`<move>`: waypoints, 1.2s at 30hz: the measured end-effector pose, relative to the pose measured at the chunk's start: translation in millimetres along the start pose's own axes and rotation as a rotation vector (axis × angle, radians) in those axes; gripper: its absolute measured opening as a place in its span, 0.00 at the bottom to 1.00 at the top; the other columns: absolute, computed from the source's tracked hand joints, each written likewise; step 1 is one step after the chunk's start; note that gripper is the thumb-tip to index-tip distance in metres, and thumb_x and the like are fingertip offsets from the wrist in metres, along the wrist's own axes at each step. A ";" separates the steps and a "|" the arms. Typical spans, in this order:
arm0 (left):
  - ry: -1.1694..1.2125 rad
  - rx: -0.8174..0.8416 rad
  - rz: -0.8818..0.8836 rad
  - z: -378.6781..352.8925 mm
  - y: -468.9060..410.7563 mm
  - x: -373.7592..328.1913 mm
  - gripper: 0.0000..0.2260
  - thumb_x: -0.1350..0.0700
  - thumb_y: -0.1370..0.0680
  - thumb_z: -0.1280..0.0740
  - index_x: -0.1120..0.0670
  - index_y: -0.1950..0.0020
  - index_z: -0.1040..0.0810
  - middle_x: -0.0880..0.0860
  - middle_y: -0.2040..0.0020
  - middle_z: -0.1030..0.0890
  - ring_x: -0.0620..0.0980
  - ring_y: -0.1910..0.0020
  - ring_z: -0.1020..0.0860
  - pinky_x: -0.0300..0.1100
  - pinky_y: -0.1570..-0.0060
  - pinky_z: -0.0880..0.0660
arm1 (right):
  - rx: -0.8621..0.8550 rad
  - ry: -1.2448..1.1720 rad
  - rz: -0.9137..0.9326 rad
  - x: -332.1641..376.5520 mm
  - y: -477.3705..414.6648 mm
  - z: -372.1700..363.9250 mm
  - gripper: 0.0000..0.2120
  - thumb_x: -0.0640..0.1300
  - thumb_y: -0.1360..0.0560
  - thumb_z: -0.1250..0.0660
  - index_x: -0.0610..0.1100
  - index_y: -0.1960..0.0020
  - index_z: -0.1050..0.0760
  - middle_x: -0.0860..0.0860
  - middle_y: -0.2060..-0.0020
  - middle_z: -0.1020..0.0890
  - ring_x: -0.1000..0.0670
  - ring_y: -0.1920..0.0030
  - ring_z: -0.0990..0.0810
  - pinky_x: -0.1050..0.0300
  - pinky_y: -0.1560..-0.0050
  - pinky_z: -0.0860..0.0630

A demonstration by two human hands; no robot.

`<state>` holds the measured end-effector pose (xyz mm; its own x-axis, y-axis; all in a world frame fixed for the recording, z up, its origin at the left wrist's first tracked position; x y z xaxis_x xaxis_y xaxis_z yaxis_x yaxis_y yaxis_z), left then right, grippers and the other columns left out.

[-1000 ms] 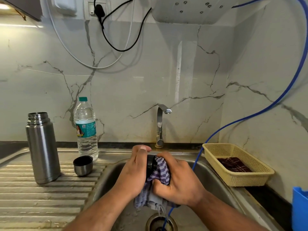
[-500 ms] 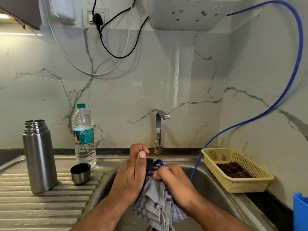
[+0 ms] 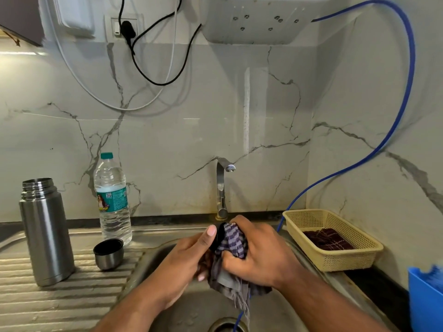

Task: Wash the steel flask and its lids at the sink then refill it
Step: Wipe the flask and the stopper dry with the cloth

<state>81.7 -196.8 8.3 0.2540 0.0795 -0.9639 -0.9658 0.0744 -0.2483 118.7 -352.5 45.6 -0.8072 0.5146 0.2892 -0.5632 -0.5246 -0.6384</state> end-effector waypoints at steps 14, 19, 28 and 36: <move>0.056 0.000 0.102 -0.4 0.9 -7.1 0.21 0.39 0.21 0.39 0.50 0.46 0.12 0.54 0.47 0.14 0.52 0.51 0.20 0.43 0.53 0.27 | 0.031 0.025 0.084 0.2 1.4 0.8 0.17 0.61 0.33 0.33 0.54 0.51 0.30 0.56 0.66 0.23 0.54 0.66 0.24 0.57 0.67 0.29; 0.239 0.008 0.035 -1.7 -2.9 -1.0 0.16 0.52 0.19 0.36 0.61 0.43 0.14 0.63 0.40 0.16 0.57 0.38 0.19 0.47 0.37 0.24 | -0.018 -0.100 0.044 -2.3 4.4 -3.1 0.17 0.58 0.33 0.30 0.50 0.50 0.27 0.55 0.65 0.21 0.54 0.65 0.22 0.54 0.65 0.25; 0.109 0.021 -0.151 3.3 -2.1 -15.3 0.21 0.51 0.24 0.25 0.45 0.31 0.21 0.54 0.35 0.18 0.54 0.34 0.20 0.52 0.35 0.23 | -0.028 -0.665 -0.290 -3.4 2.2 -16.6 0.11 0.51 0.35 0.30 0.48 0.54 0.19 0.49 0.64 0.16 0.56 0.63 0.20 0.55 0.61 0.25; 0.073 0.020 0.110 2.2 1.1 -1.6 0.24 0.38 0.24 0.35 0.57 0.46 0.16 0.57 0.56 0.19 0.52 0.59 0.26 0.42 0.63 0.29 | 0.064 0.120 -0.033 1.0 0.6 -5.4 0.20 0.66 0.35 0.37 0.54 0.49 0.29 0.56 0.63 0.22 0.54 0.64 0.23 0.57 0.66 0.27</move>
<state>80.4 -194.6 9.8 0.1416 0.0155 -0.9898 -0.9862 0.0891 -0.1396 118.6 -348.6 41.6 -0.7631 0.6080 0.2193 -0.6025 -0.5462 -0.5820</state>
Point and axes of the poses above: each hand's wrist, its own y-axis away from the middle knuckle, its own z-axis out of the back of the hand, x = y × z, the point moved 5 cm from there along -y, towards the middle knuckle
